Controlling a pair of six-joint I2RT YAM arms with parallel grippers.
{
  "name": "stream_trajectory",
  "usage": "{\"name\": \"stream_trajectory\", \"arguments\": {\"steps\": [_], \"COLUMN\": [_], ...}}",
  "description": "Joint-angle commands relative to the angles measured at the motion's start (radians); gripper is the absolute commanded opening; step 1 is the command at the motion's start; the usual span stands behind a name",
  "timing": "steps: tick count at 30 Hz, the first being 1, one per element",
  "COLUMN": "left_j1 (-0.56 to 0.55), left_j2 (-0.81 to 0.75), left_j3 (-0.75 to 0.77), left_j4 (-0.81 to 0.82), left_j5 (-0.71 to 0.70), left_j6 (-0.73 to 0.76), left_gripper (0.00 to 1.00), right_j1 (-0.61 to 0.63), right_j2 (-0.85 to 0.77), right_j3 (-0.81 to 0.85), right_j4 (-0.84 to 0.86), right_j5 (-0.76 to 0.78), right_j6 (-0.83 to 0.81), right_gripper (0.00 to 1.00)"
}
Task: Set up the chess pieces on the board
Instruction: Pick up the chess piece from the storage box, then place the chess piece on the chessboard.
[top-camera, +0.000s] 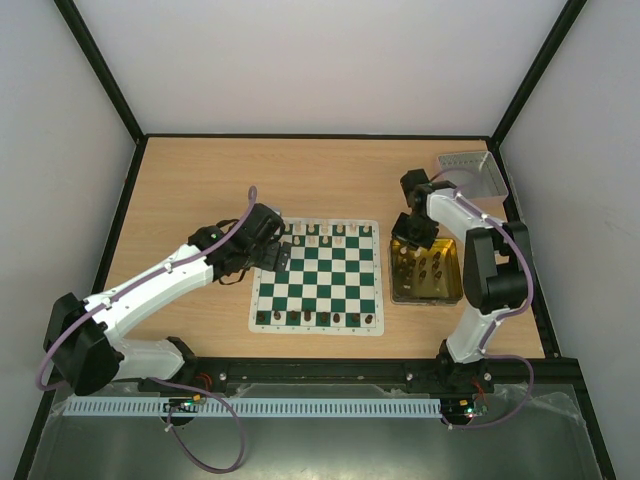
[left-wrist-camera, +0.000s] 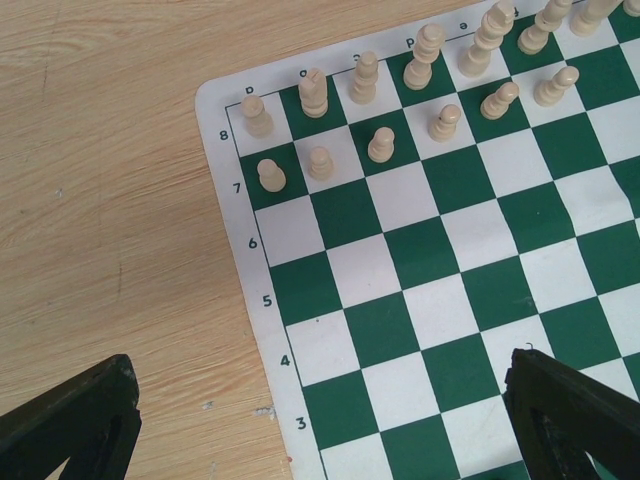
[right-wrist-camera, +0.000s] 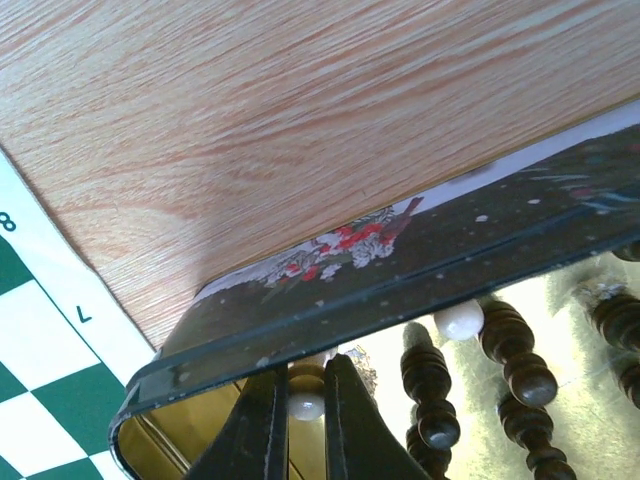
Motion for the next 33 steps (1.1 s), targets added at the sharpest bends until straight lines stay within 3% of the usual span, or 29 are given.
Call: {"name": "stream_trajectory", "arguments": {"steps": [1,14,33], "left_j1": [-0.005,-0.006,-0.006], "left_j2": [-0.030,-0.035,-0.045], "left_j3": [-0.015,-0.018,-0.021], "left_j4": [0.002,0.005,0.000], "left_j5": [-0.010,-0.015,-0.053], "left_j6": [-0.001,-0.001,-0.004], "left_gripper": [0.99,0.99,0.99], "right_j1": [-0.001,0.093,0.233], "right_j2": [-0.051,-0.113,0.190], "right_j3": [0.017,0.109,0.380], "right_j4": [-0.054,-0.134,-0.129], "right_j5": [0.035,0.040,-0.065], "right_j6": [-0.002,0.022,0.018], "right_gripper": [0.02,0.02,0.02]}}
